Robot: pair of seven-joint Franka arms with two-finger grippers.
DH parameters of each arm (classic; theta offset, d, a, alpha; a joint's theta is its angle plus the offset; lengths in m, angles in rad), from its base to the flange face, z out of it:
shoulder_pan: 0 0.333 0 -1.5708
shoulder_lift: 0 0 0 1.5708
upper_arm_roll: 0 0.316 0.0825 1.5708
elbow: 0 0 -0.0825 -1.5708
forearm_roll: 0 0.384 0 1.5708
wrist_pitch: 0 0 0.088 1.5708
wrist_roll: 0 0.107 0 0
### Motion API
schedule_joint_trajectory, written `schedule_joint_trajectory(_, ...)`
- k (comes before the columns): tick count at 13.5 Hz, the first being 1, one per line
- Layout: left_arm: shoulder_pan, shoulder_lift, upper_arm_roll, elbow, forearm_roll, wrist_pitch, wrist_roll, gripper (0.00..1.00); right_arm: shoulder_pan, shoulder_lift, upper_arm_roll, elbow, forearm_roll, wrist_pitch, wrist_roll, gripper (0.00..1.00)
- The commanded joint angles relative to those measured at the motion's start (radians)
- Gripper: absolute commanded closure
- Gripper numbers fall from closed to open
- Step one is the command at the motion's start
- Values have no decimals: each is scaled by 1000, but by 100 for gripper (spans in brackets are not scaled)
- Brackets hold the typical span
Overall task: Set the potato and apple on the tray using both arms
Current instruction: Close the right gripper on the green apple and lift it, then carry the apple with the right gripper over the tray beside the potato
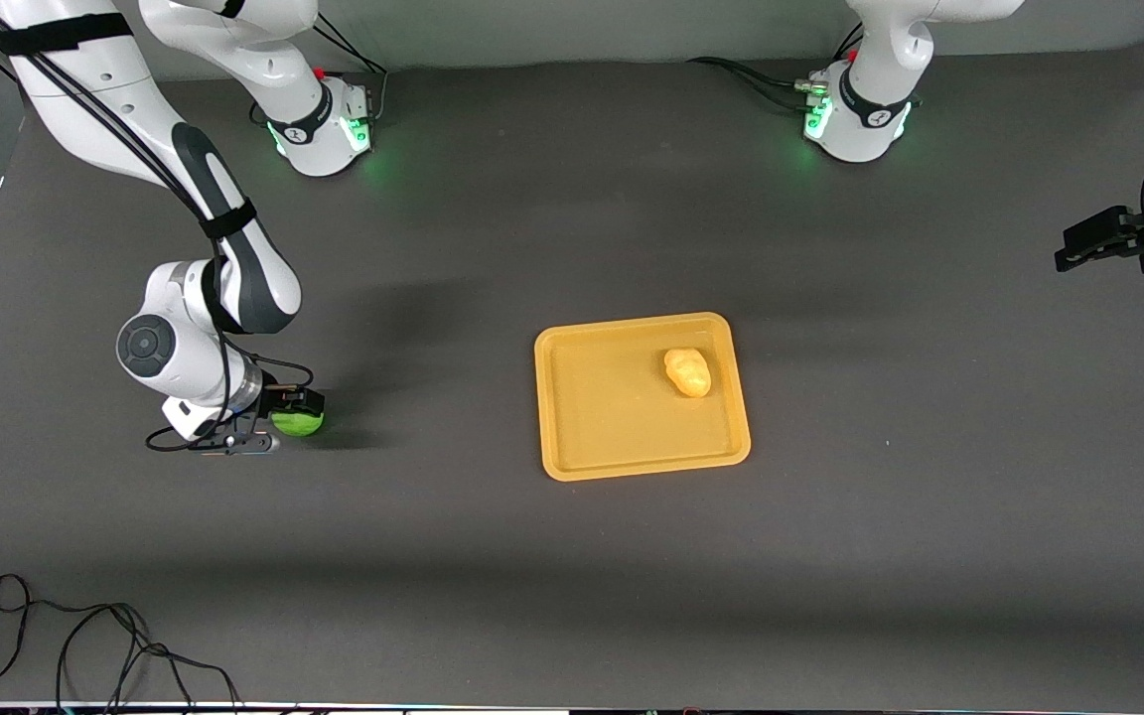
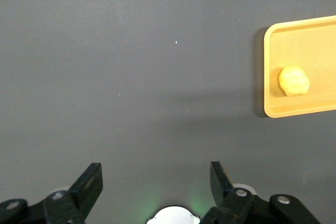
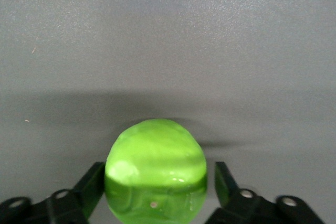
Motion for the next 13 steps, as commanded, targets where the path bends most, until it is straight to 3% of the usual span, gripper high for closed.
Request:
schedule_joint_trajectory(1,-15,-20,8,-18,32,10,-37,8,3,-4,-3,-2,13,10,-4,53)
schedule_joint_trajectory(4,-18,-20,7,-12,48,8,-59,7,9,-88,-5,21,10,-77,-18,57)
schedule_joint_trajectory(6,-24,-20,7,-9,48,5,-63,6,12,-192,-5,90,2,-285,-14,57)
schedule_joint_trajectory(9,-24,-17,7,-6,48,3,-62,6,32,-233,9,266,4,-528,24,57)
schedule_joint_trajectory(13,-21,-16,8,-5,47,5,-57,5,283,-169,8,440,7,-607,324,58)
